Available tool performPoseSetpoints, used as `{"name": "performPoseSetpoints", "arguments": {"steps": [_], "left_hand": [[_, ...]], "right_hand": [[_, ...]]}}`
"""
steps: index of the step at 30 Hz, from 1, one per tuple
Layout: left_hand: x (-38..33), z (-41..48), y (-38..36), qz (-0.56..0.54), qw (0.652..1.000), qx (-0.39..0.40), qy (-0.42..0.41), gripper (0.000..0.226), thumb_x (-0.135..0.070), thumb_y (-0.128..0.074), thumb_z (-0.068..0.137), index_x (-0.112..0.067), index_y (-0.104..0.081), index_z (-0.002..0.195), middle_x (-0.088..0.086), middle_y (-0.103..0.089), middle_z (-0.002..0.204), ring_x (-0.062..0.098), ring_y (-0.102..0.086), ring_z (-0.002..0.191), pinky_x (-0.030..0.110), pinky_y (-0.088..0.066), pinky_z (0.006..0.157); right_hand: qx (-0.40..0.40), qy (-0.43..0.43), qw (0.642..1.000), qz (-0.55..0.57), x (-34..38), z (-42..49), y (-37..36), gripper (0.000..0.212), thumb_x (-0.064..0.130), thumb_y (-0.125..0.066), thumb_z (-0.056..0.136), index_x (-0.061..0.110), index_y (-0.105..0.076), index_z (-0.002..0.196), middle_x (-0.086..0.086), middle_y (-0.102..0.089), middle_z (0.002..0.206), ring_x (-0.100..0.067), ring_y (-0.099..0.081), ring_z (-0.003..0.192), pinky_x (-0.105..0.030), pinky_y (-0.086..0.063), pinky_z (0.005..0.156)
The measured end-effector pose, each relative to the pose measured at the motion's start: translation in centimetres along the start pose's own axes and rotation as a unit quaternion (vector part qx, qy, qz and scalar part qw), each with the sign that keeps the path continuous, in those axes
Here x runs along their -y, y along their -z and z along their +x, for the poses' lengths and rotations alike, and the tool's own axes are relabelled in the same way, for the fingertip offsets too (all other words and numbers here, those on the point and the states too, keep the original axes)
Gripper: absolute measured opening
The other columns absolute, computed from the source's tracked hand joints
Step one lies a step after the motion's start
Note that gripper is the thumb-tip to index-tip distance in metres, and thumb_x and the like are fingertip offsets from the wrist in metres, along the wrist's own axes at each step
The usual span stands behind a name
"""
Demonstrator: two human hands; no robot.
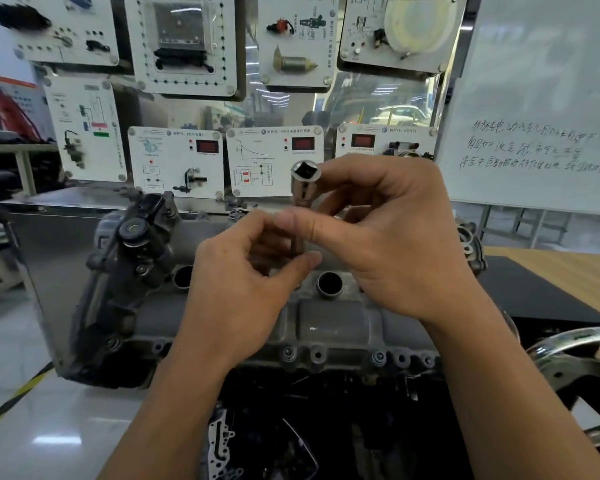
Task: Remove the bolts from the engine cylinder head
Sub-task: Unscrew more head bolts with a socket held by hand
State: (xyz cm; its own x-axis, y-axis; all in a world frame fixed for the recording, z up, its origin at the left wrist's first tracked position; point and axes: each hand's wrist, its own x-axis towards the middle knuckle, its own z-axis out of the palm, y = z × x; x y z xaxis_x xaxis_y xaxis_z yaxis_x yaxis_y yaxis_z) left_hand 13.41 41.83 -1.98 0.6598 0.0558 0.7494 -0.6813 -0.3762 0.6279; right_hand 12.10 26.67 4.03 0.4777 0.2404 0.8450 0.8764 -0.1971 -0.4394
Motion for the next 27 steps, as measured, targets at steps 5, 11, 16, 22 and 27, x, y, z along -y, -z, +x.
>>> {"name": "performPoseSetpoints", "arguments": {"steps": [5,11,16,22,27], "left_hand": [[-0.1,0.2,0.7,-0.059,0.990,0.092,-0.086,0.042,-0.008,-0.062,0.094,-0.034,-0.061,0.128,-0.019,-0.069,0.122,0.004,-0.064,0.116,0.022,-0.051,0.097],[-0.1,0.2,0.6,-0.079,0.994,-0.012,-0.075,0.026,-0.007,-0.074,0.084,-0.025,-0.072,0.104,-0.013,-0.077,0.095,0.008,-0.074,0.089,0.024,-0.059,0.079],[-0.3,0.1,0.2,-0.042,0.994,-0.081,-0.062,0.020,-0.022,-0.078,0.075,-0.016,-0.061,0.084,-0.004,-0.068,0.073,0.015,-0.066,0.062,0.030,-0.054,0.054],[-0.7,0.2,0.4,-0.066,0.995,0.027,-0.070,0.026,-0.022,-0.070,0.088,-0.023,-0.064,0.113,-0.012,-0.072,0.104,0.010,-0.070,0.099,0.029,-0.058,0.084],[-0.6,0.2,0.7,-0.050,0.993,0.024,-0.106,0.022,-0.006,-0.064,0.092,-0.016,-0.069,0.111,-0.010,-0.075,0.098,0.007,-0.073,0.093,0.025,-0.057,0.083]], "right_hand": [[-0.008,-0.008,1.000,-0.023,0.1,0.3,-0.4,0.015,0.012,-0.083,0.078,0.016,-0.074,0.089,0.011,-0.062,0.067,0.001,-0.058,0.064,-0.009,-0.043,0.063],[0.038,-0.015,0.997,-0.070,0.6,0.6,-0.6,0.019,0.013,-0.076,0.085,0.016,-0.071,0.103,0.009,-0.064,0.088,-0.009,-0.063,0.079,-0.015,-0.046,0.068],[0.009,0.012,0.999,-0.045,1.4,0.5,-1.1,0.041,0.012,-0.088,0.071,0.010,-0.073,0.109,0.002,-0.071,0.086,-0.011,-0.067,0.068,-0.013,-0.049,0.061],[-0.005,0.010,0.999,-0.043,1.6,0.7,-1.1,0.043,0.007,-0.081,0.080,0.008,-0.068,0.121,0.008,-0.075,0.091,0.000,-0.072,0.087,-0.018,-0.056,0.077],[0.097,-0.015,0.990,-0.103,1.8,0.6,-0.3,0.068,0.016,-0.065,0.094,0.016,-0.029,0.153,0.013,-0.073,0.107,0.005,-0.063,0.109,-0.014,-0.046,0.087]]}}
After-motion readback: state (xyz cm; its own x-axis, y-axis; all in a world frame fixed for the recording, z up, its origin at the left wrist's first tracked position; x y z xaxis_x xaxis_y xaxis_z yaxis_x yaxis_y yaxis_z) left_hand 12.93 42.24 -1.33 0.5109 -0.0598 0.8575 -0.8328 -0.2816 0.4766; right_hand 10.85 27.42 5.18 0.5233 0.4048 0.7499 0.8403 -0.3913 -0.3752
